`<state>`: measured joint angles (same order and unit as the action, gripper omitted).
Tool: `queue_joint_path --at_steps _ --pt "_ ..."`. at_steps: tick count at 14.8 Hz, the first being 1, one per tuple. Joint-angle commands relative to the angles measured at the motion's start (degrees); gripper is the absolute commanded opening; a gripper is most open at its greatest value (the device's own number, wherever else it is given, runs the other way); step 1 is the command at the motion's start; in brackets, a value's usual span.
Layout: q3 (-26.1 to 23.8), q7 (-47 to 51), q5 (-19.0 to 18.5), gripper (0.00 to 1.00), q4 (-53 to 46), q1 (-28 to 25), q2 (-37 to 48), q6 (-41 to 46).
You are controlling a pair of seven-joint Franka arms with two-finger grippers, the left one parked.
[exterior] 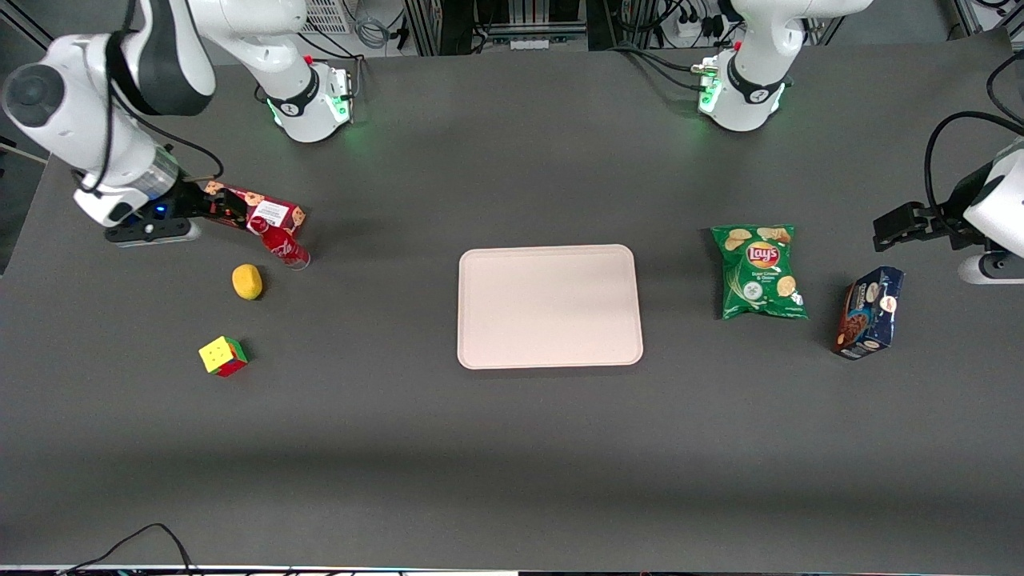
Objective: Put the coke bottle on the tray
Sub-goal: 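Move the right gripper down toward the red Coca-Cola bottle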
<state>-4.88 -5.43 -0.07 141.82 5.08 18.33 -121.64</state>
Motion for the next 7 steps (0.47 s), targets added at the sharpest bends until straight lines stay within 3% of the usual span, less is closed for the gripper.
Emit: queue_joint_path --at_steps 1,7 --pt "0.04 -2.83 1.03 1.00 7.93 0.02 2.68 -6.84" --pt "0.04 -4.06 1.03 1.00 11.63 0.02 1.45 -11.25"
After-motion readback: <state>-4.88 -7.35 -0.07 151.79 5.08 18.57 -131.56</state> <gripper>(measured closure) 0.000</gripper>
